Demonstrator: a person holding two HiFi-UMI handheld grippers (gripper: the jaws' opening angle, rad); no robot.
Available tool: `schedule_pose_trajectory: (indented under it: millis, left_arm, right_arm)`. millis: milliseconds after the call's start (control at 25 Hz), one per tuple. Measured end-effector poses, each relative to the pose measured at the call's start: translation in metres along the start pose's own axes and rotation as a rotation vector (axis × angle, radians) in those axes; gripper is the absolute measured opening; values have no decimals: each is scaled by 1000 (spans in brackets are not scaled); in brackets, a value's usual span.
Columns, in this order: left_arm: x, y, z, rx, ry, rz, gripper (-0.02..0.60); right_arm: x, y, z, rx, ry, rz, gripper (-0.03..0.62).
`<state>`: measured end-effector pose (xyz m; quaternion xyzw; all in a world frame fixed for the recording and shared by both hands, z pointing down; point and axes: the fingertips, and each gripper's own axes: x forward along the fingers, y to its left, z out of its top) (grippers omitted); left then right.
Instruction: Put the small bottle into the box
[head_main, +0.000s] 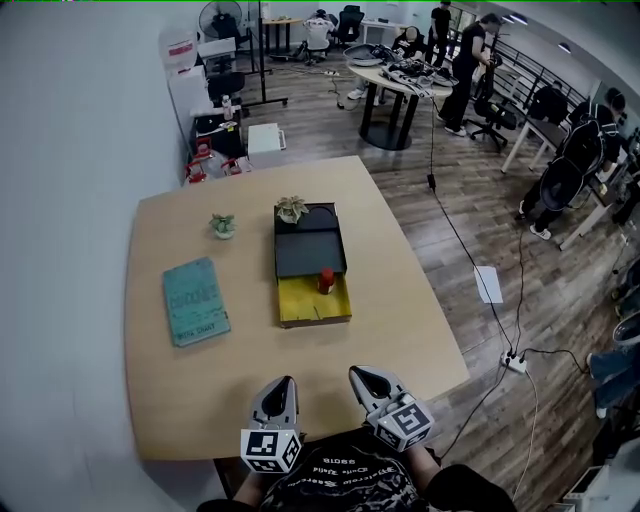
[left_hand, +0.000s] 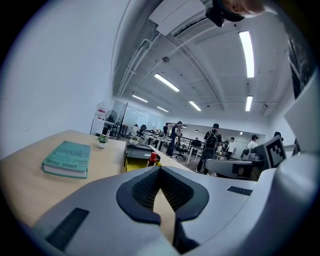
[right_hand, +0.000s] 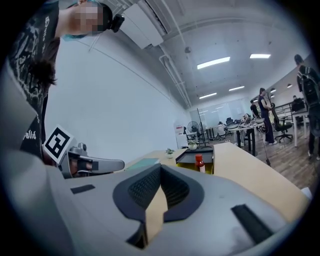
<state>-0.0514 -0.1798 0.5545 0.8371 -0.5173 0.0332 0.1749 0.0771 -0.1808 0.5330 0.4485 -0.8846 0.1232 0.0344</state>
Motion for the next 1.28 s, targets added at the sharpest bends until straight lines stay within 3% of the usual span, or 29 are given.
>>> schedule_pose_trajectory:
  millis: [640, 1280]
  left_arm:
    - [7, 2, -6, -1, 8, -11, 3]
    - [7, 13, -11, -17, 7, 7, 4]
  right_arm:
    - [7, -13, -5, -50, 32, -64, 2]
    - [21, -5, -9, -82, 62, -31, 2]
